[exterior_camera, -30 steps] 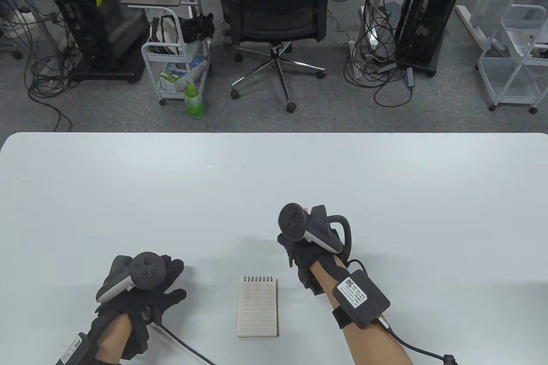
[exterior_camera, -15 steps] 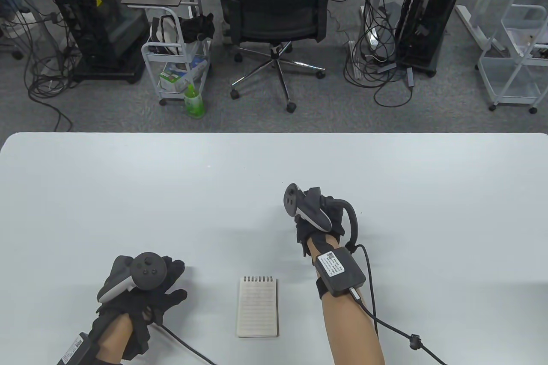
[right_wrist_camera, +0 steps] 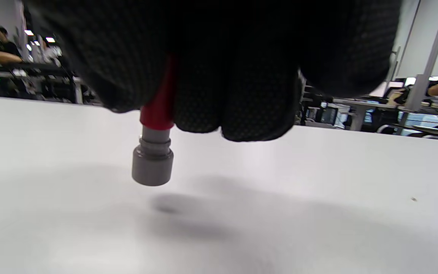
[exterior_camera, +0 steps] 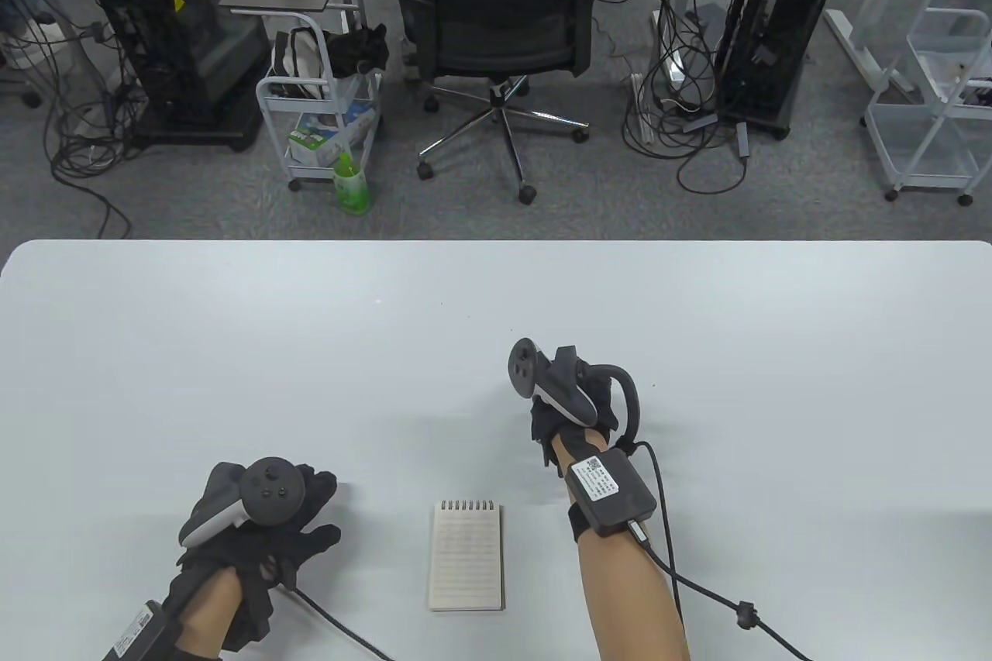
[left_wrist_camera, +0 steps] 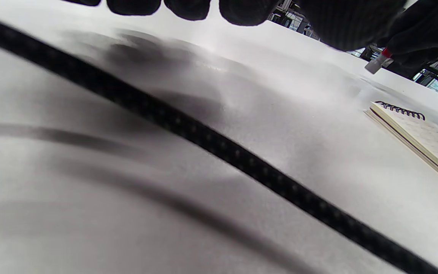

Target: Stamp flower pattern stamp onto notebook

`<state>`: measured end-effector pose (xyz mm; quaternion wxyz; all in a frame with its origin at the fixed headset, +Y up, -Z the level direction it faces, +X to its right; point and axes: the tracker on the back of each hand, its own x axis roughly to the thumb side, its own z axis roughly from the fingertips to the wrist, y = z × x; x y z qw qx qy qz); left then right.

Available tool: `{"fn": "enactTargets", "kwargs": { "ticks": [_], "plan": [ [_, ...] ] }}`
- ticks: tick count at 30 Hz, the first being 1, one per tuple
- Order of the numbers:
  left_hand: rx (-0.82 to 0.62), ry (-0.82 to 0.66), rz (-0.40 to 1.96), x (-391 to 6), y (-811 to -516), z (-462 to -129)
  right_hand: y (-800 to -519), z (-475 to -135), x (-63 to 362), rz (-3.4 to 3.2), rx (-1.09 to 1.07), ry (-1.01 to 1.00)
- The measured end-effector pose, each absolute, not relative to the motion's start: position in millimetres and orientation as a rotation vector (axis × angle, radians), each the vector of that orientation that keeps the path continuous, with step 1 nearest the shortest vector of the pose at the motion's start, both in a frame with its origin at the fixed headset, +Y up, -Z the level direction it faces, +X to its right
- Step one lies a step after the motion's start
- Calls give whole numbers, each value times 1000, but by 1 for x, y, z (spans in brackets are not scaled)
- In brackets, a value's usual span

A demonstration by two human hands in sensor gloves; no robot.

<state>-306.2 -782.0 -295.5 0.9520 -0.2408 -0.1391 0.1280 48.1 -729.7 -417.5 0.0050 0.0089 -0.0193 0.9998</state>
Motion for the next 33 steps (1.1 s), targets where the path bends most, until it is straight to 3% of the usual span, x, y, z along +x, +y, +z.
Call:
{"fn": "enactTargets", "kwargs": {
  "ticks": [5,13,23,33],
  "plan": [
    [-412,-285,301,-306,-780,-294,-705,-374,51,2851,195,-193],
    [-73,-332,644,-291,-760,-288,-702,-306,59,2273,288,-200],
    [0,-410,1084,-233,-752,-277,-726,-284,43,1951,339,-58],
    [34,-398,1083,-219,-752,-277,-735,-284,39,1943,374,-40]
  ]
}}
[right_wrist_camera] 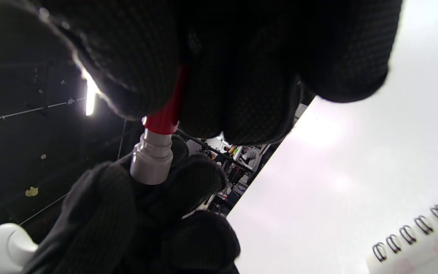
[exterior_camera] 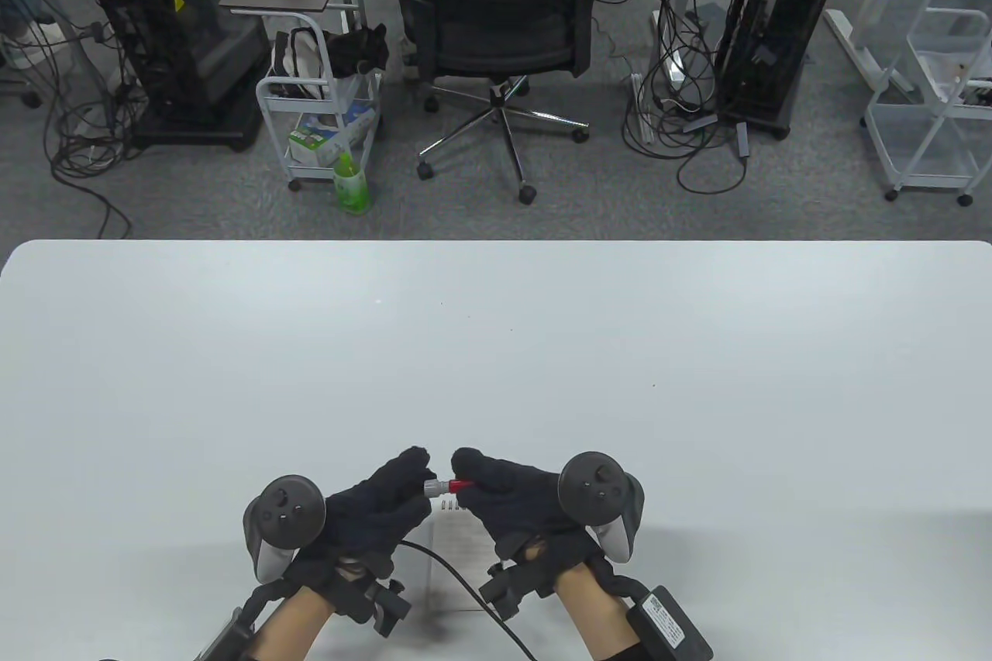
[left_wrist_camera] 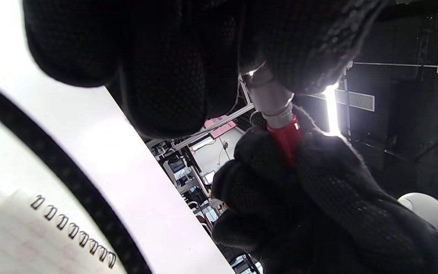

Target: Stamp flower pattern stamp onto notebook

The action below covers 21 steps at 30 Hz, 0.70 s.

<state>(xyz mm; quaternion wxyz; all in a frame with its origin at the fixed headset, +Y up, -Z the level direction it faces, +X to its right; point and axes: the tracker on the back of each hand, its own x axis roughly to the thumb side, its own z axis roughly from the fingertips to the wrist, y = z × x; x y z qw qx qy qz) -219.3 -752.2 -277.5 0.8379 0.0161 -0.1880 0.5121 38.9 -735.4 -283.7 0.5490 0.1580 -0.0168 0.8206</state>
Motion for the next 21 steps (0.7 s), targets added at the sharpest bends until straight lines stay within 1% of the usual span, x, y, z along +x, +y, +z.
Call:
{"fn": "enactTargets", "kwargs": {
  "ticks": [3,4,7,9,10,13,17,21],
  "plan": [
    [52,-395,1105,-218,-753,-279,-736,-284,38,1963,367,-31],
    [33,-389,1101,-218,-753,-279,-737,-284,37,1957,365,-17],
    [39,-384,1121,-218,-753,-280,-740,-285,37,1938,349,9],
    [4,-395,1167,-218,-755,-281,-741,-285,35,1922,357,36],
    [-1,-391,1185,-218,-755,-281,-741,-285,34,1930,358,27],
    [42,-392,1185,-219,-753,-281,-739,-283,33,1944,373,8],
    [37,-405,1167,-220,-751,-281,-740,-282,34,1928,359,-11],
    [69,-343,1186,-234,-751,-285,-740,-288,49,1949,329,-56]
  ]
}}
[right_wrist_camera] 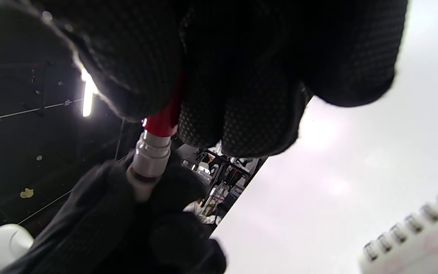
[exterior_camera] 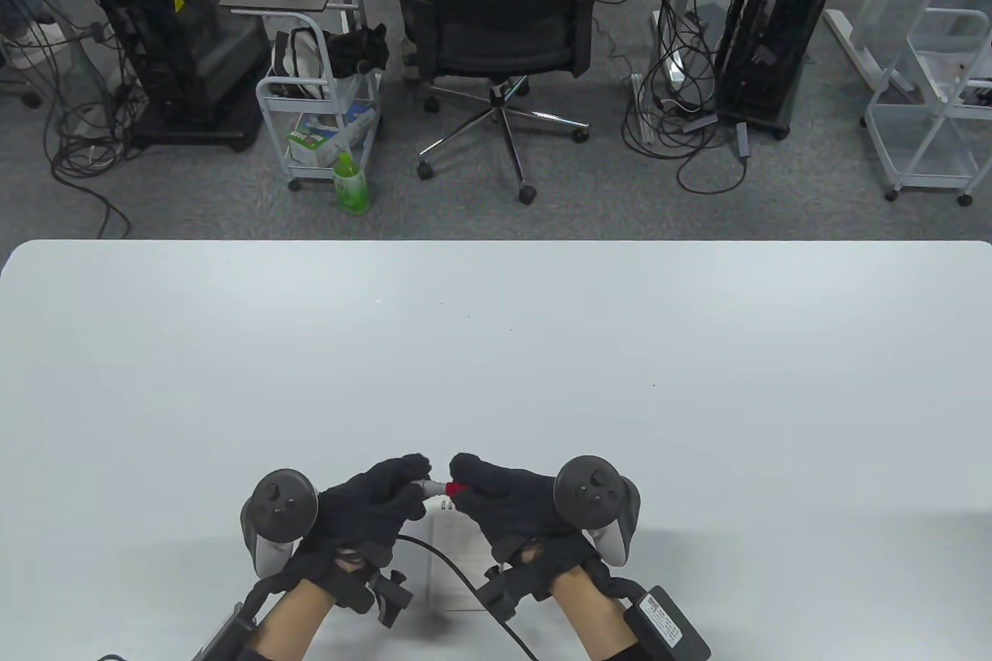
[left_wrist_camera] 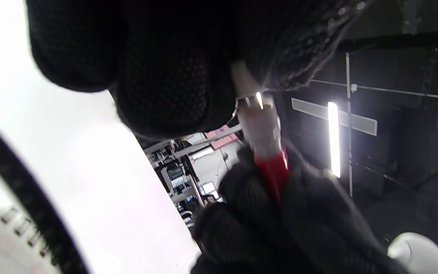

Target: Stamp flower pattern stamp onto notebook

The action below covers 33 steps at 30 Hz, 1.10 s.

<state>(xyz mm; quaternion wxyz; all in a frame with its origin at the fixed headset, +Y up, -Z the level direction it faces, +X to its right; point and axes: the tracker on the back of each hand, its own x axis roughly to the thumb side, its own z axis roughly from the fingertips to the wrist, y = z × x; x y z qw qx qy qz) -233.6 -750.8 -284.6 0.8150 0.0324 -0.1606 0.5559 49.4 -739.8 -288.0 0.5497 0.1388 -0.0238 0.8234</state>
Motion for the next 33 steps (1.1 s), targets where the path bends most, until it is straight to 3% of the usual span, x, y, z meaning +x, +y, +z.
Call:
{"fn": "enactTargets", "kwargs": {
  "ticks": [2,7,13,21,33],
  "plan": [
    [94,-314,1143,-245,-749,-287,-741,-291,60,1942,292,-75],
    [199,-271,707,-272,-738,-287,-741,-295,82,1936,229,-122],
    [75,-176,339,-285,-739,-292,-743,-297,92,1947,209,-127],
    [-83,-156,106,-286,-759,-301,-745,-299,100,1975,191,-134],
    [-209,-211,-13,-274,-778,-308,-744,-300,100,2030,221,-138]
  ]
}}
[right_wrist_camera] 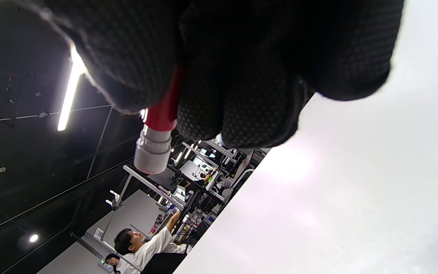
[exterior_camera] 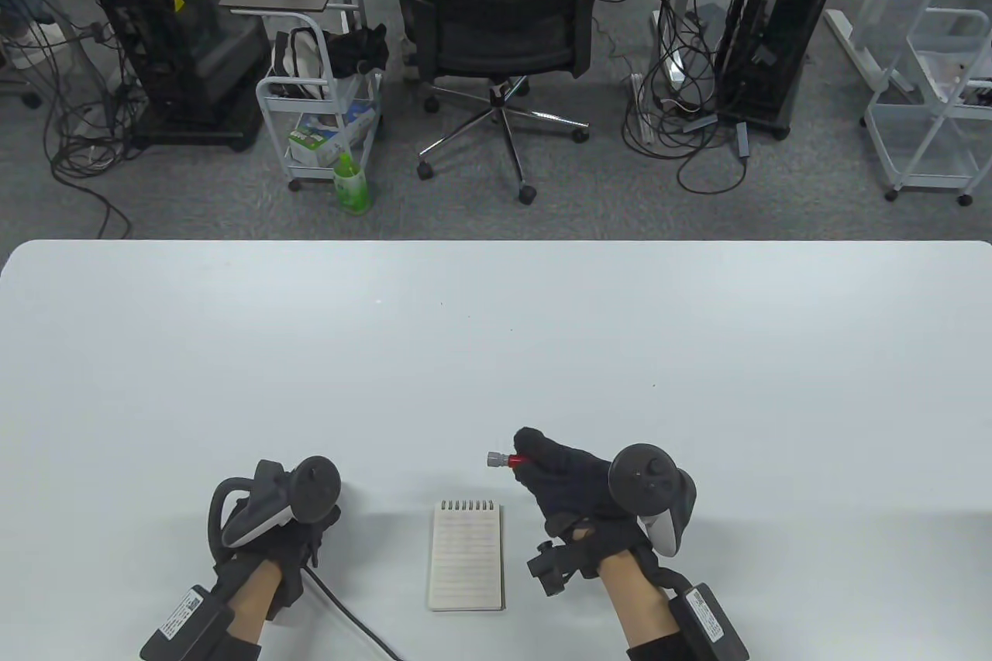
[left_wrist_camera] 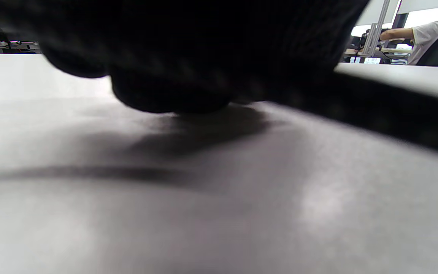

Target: Stamp flower pattern stamp onto notebook

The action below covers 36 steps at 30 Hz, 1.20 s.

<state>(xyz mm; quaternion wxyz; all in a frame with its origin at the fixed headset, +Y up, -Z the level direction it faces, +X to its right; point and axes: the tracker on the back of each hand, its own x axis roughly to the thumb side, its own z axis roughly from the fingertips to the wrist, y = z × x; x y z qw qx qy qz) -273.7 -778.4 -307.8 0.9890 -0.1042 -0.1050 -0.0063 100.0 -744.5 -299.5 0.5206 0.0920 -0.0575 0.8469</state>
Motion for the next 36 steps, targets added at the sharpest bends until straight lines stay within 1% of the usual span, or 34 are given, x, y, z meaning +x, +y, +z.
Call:
{"fn": "enactTargets", "kwargs": {
  "ticks": [4,14,20,23,28,30,33,36],
  "plan": [
    [-202,-228,-60,-270,-780,-307,-744,-300,101,2041,220,-142],
    [-217,-220,-38,-275,-780,-306,-744,-299,102,2064,228,-136],
    [-236,-204,-30,-279,-769,-302,-744,-299,102,2078,234,-136],
    [-190,-258,-14,-274,-761,-296,-744,-299,101,2083,235,-138],
    [-171,-413,14,-239,-757,-280,-744,-299,101,2074,217,-145],
    [-216,-483,55,-221,-760,-272,-743,-298,101,2077,221,-149],
    [-275,-547,78,-197,-768,-265,-740,-296,100,2114,243,-168],
    [-316,-580,55,-181,-775,-260,-736,-294,97,2174,280,-192]
  ]
}}
